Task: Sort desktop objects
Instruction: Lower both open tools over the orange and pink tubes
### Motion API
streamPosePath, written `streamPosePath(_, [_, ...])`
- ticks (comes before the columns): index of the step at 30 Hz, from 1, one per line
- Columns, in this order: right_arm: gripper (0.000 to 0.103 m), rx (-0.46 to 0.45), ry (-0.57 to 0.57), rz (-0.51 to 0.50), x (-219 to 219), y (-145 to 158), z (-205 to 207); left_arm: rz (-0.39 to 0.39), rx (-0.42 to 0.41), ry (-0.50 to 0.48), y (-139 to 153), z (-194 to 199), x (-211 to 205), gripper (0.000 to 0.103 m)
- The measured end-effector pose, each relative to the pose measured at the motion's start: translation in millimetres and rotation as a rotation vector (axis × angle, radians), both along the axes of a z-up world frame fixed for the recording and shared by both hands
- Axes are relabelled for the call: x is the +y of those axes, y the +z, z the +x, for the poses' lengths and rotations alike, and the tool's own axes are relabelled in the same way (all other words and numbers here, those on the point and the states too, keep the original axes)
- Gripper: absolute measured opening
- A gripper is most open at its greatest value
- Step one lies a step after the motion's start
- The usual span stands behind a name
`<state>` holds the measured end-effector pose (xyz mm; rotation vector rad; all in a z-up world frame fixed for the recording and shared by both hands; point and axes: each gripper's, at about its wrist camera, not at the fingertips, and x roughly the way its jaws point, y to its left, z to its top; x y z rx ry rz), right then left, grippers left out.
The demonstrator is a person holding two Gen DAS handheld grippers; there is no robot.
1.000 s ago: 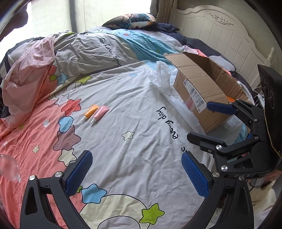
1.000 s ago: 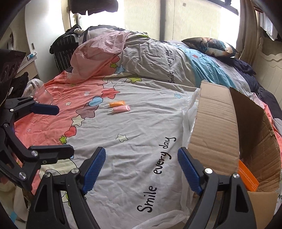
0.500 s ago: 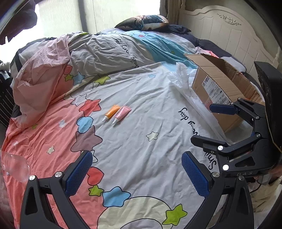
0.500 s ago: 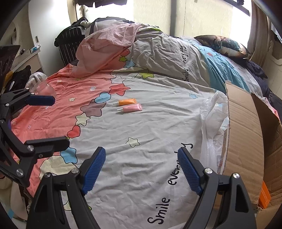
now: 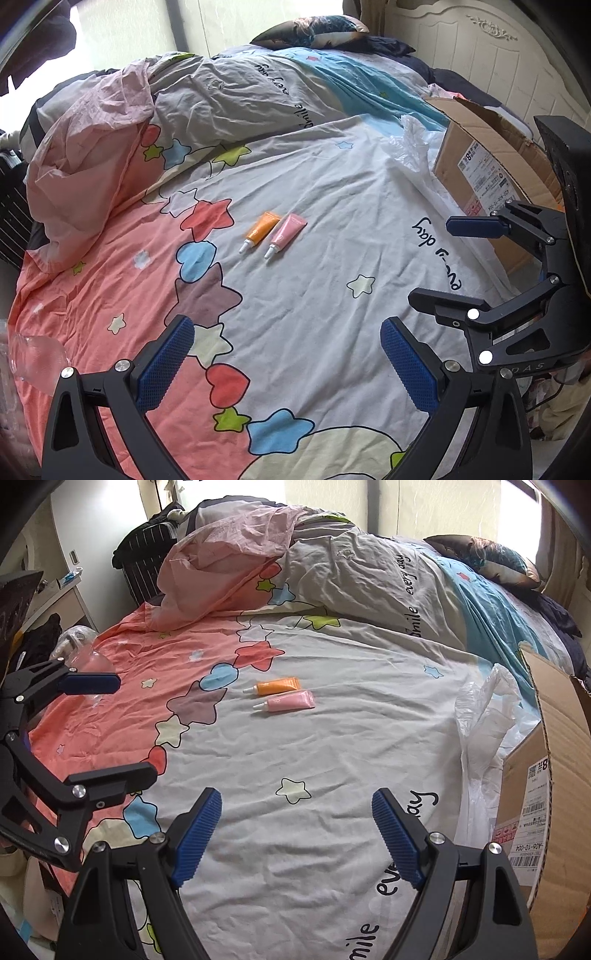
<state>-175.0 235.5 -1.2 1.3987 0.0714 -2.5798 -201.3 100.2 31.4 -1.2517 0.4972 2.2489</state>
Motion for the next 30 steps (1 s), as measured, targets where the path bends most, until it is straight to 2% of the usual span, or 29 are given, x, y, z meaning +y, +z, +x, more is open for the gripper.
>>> streamPosePath(17, [0.081,-0.071,-0.018,0.023,0,-33,-63,-0.075,-0.038,-0.081,-39,-50,18,0.103])
streamPosePath(19, [0.081,-0.086,-0.026,0.011,1,-37,-72,-0.068,-0.046,-0.098,-41,-57,19,0.103])
streamPosePath(25, [0.081,-0.128,-0.062,-0.026,6,-47,-95,-0.122,-0.021,-0.135,-56,-73,28,0.103])
streamPosePath(30, [0.081,-0.163,-0.075,-0.077,8,-52,-114,-0.104,-0.008,-0.172,-66,-87,30,0.103])
